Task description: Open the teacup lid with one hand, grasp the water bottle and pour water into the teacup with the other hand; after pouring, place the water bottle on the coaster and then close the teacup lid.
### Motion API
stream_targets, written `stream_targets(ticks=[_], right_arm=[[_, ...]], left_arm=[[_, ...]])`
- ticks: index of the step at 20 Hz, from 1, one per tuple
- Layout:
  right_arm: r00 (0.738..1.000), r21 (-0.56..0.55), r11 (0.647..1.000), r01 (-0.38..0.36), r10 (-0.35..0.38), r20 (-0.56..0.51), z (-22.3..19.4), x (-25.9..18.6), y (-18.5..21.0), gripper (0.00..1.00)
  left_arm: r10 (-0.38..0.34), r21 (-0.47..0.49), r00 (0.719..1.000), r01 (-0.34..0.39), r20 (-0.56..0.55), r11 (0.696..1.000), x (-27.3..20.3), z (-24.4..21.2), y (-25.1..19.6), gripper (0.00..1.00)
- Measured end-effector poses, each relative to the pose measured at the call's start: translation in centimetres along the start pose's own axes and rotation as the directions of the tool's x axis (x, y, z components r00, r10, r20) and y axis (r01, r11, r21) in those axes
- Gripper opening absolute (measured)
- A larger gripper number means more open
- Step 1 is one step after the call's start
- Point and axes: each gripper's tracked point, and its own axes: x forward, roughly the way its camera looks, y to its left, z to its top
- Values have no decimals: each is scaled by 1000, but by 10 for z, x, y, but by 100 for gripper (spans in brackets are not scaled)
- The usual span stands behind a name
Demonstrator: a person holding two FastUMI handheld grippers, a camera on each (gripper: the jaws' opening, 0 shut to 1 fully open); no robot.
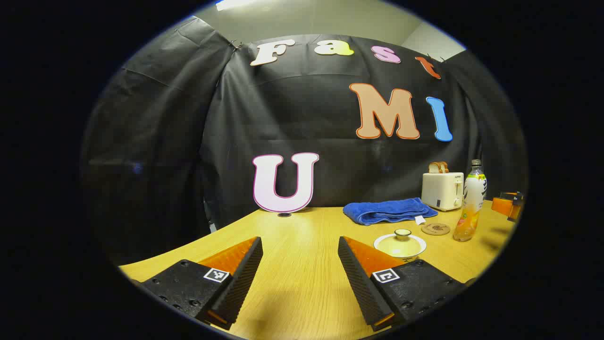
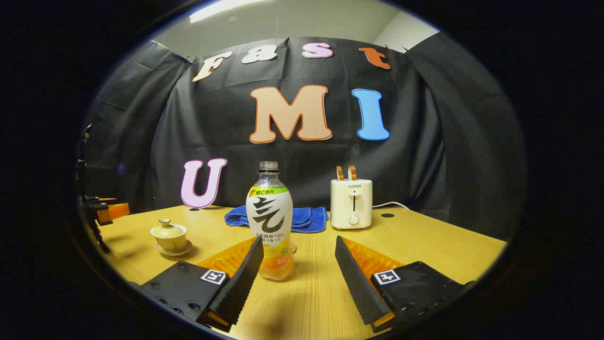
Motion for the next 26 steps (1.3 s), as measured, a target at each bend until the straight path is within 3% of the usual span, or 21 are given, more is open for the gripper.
stream_targets(ticks=[3,4,6,17,23,24,26], right_arm=[[1000,0,1000,0,0,0,0,0,0,99],[1000,0,1000,0,0,0,-1,0,0,94],[1000,0,1000,0,0,0,-1,0,0,99],[1000,0,1000,0,0,0,0,0,0,99],[1000,0,1000,1,-1,0,-1,0,0,94],[1000,0,1000,1,-1,0,-1,0,0,99],[1000,0,1000,1,-1,0,-1,1,1,99]], left_arm=[[-1,4,1000,1,-1,1000,0,-1,0,94],[-1,2,1000,1,0,1000,0,0,0,94],[-2,-2,1000,2,0,1000,0,0,-1,94],[-9,0,1000,9,1,1000,0,0,-2,94],[-87,-8,996,87,3,996,-4,0,-11,94],[-106,-8,994,106,4,994,-4,1,-14,94],[-159,-9,987,160,6,987,1,3,-31,94]])
